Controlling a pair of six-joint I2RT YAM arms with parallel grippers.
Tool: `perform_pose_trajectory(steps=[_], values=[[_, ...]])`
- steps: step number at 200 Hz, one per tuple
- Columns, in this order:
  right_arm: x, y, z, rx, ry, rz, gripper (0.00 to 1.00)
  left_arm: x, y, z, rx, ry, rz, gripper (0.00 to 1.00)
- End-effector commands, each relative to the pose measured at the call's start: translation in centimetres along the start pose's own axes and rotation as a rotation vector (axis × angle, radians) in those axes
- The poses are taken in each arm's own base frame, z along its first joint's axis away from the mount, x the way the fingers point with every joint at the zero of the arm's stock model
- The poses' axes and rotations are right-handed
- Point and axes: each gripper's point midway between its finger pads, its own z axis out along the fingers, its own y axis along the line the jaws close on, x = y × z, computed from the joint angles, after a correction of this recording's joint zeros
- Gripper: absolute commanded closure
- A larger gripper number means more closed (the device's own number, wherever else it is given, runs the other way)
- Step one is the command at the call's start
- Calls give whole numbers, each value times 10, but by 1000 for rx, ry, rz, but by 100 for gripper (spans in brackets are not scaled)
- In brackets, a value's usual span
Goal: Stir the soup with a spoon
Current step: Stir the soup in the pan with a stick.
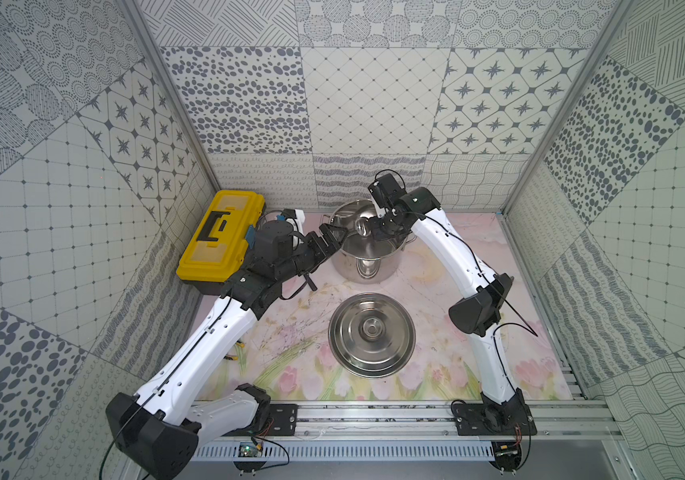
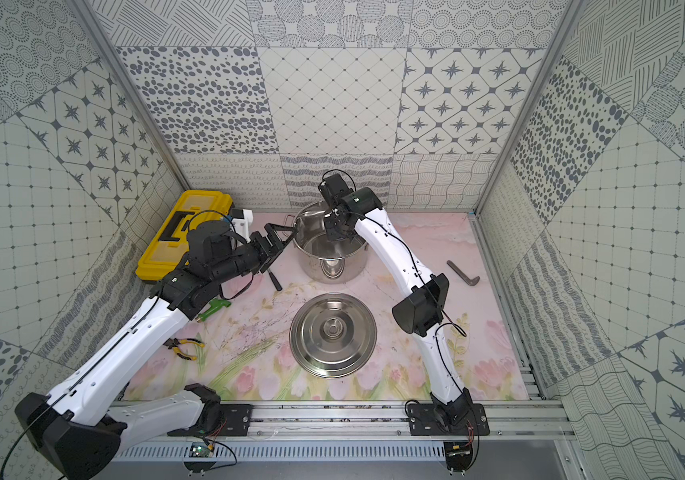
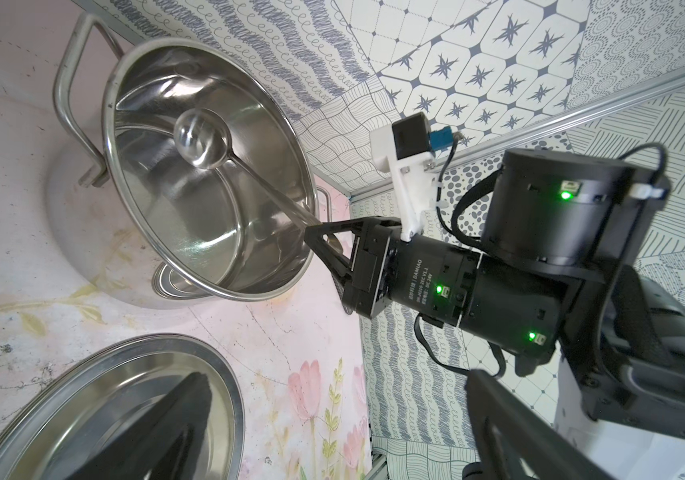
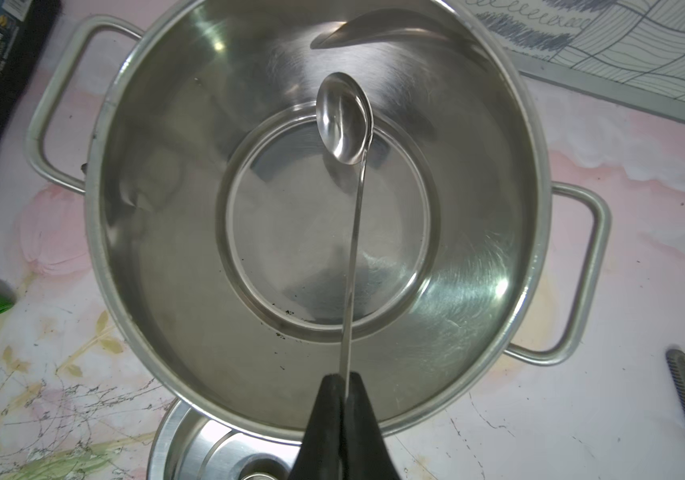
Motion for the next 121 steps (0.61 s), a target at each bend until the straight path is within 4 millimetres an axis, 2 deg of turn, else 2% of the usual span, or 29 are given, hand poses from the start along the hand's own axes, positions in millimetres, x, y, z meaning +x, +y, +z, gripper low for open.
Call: perform_pose_trajectory(steps=[1, 32, 73, 92, 121], values=[[-5, -25, -3, 70, -17, 12, 100, -4, -9, -2, 24, -4, 29, 1], [5, -43, -9, 102, 11, -5, 100, -5, -10, 1, 30, -2, 29, 0], [30, -44, -17, 78, 64, -47, 100, -6, -10, 2, 34, -8, 25, 0], [42, -38, -22, 37, 77, -47, 100, -5, -9, 2, 35, -9, 24, 1], [55, -15, -23, -39, 93, -45, 100, -4, -9, 0, 33, -7, 21, 1]])
